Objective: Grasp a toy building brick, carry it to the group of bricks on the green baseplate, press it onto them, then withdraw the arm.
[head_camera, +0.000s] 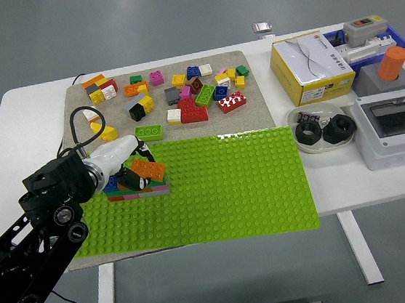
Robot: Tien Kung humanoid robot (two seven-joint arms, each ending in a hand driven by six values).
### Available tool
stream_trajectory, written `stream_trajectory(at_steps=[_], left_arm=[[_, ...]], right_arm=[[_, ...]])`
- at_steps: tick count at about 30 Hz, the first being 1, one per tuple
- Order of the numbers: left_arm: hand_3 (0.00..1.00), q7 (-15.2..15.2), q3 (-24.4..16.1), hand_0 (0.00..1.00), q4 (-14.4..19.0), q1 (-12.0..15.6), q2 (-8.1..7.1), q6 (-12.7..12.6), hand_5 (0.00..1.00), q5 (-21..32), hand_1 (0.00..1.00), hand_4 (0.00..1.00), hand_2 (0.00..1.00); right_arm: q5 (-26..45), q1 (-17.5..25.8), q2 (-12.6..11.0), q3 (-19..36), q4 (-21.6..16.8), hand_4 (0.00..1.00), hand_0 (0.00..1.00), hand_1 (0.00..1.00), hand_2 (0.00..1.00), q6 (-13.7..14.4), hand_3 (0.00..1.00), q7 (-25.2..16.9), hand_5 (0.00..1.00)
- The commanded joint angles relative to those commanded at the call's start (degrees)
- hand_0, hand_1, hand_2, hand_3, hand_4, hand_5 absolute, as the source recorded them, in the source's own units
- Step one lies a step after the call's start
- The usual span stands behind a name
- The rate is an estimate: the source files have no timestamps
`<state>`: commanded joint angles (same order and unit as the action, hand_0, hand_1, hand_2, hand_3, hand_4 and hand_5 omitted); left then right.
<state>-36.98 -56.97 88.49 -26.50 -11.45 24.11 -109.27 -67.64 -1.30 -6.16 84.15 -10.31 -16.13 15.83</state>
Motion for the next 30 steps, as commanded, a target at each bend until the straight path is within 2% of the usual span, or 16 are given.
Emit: stream_trajectory(at_steps=[9,21,22,30], left_arm=[[0.482,0.0,-0.04,0.851,0.04,0.0,0.0,0.32,0.002,0.19,0.841,0.498,0.786],[0.491,0.0,-0.11,0.854,-0.07,-0.02,0.04,0.32,0.002,0.4,0.844,0.543,0.788],[0.496,0.0,-0.12,0.856,-0.09,-0.02,0.05,0.3,0.002,0.4,0.844,0.584,0.787],[0.504,0.0,-0.17,0.854,-0.32,0.03,0.12,0.06,0.002,0.53,0.842,0.596,0.785]], right_arm=[[0.01,0.03,0.01,0.03,0.0,0.751,0.716,0.671,0.707,0.01,0.902,-0.01,0.998],[0.04,0.01,0.01,-0.02,0.0,0.751,0.716,0.671,0.705,0.01,0.903,-0.04,0.998],[0.04,0.01,0.01,-0.02,0.0,0.751,0.716,0.669,0.705,0.01,0.903,-0.05,0.998],[0.03,0.05,0.0,-0.03,0.0,0.75,0.715,0.669,0.704,0.02,0.903,-0.09,0.998]])
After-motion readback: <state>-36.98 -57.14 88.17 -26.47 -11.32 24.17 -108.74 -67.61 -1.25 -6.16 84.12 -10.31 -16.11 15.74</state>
